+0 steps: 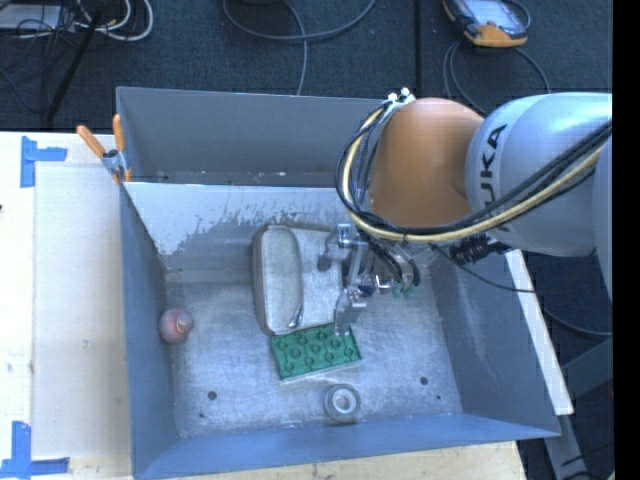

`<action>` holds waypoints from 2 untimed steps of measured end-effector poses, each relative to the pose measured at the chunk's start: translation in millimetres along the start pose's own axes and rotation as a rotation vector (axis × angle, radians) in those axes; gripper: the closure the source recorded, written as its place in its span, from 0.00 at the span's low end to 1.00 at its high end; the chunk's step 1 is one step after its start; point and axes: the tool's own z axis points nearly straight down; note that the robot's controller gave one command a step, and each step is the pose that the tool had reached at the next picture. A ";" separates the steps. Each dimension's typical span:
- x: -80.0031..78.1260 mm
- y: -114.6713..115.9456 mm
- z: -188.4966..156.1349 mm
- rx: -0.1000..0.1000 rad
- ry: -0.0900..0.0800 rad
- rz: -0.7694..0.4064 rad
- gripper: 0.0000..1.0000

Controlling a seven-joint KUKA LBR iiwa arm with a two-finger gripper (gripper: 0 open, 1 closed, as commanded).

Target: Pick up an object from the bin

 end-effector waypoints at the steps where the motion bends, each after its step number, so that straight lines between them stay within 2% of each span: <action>1: 21.1 -3.8 58.1 0.001 -0.004 -0.141 0.00; 2: 27.3 11.1 81.0 0.007 -0.002 -0.316 0.00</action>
Offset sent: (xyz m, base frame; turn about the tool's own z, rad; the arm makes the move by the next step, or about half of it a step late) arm -0.0371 -0.0060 -0.1012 -0.1972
